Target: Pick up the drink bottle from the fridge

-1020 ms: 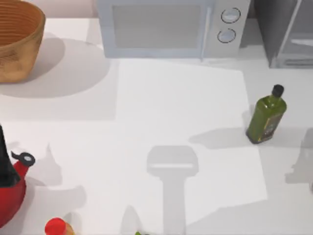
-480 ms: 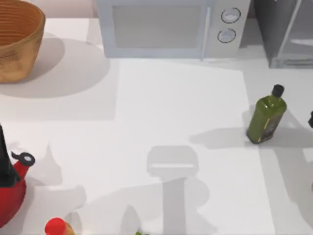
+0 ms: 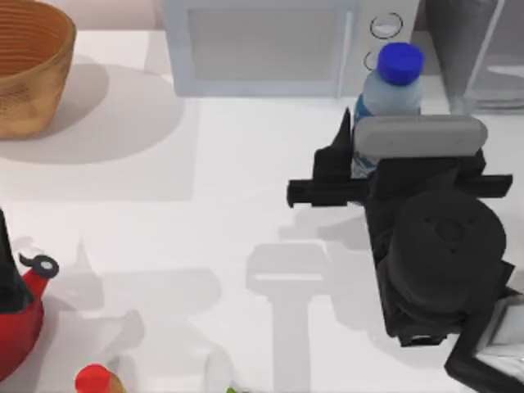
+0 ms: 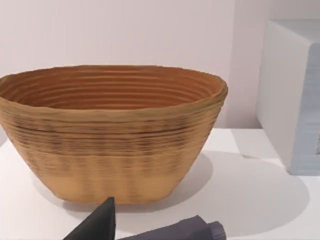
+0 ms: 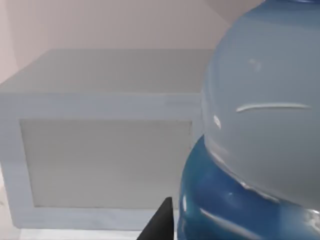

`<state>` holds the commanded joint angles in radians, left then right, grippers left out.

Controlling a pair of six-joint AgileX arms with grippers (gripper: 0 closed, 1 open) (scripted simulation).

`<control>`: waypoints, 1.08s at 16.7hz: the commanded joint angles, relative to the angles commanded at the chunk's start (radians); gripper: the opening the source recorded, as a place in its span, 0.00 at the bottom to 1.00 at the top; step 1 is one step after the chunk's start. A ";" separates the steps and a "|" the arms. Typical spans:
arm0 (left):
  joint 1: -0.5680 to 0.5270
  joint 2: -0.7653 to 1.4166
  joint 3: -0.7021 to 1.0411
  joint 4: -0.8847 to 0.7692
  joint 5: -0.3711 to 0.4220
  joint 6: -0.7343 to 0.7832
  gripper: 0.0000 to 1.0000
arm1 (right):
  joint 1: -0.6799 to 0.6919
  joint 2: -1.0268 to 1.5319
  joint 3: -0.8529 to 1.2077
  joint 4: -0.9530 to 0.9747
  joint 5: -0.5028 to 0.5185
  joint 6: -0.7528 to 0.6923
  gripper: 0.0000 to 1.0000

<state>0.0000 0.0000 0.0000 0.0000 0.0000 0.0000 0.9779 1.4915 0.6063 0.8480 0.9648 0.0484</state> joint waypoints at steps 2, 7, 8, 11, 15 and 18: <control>0.000 0.000 0.000 0.000 0.000 0.000 1.00 | 0.101 0.187 0.078 0.099 0.114 -0.005 0.00; 0.000 0.000 0.000 0.000 0.000 0.000 1.00 | 0.291 0.526 0.237 0.286 0.323 -0.027 0.00; 0.000 0.000 0.000 0.000 0.000 0.000 1.00 | 0.314 0.565 0.257 0.309 0.348 -0.031 0.00; 0.000 0.000 0.000 0.000 0.000 0.000 1.00 | 0.346 0.619 0.287 0.343 0.384 -0.037 0.00; 0.000 0.000 0.000 0.000 0.000 0.000 1.00 | 0.342 0.617 0.283 0.340 0.381 -0.035 0.00; 0.000 0.000 0.000 0.000 0.000 0.000 1.00 | 0.312 0.655 0.302 0.361 0.349 -0.037 0.00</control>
<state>0.0000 0.0000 0.0000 0.0000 0.0000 0.0000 1.2899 2.1467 0.9083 1.2088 1.3137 0.0113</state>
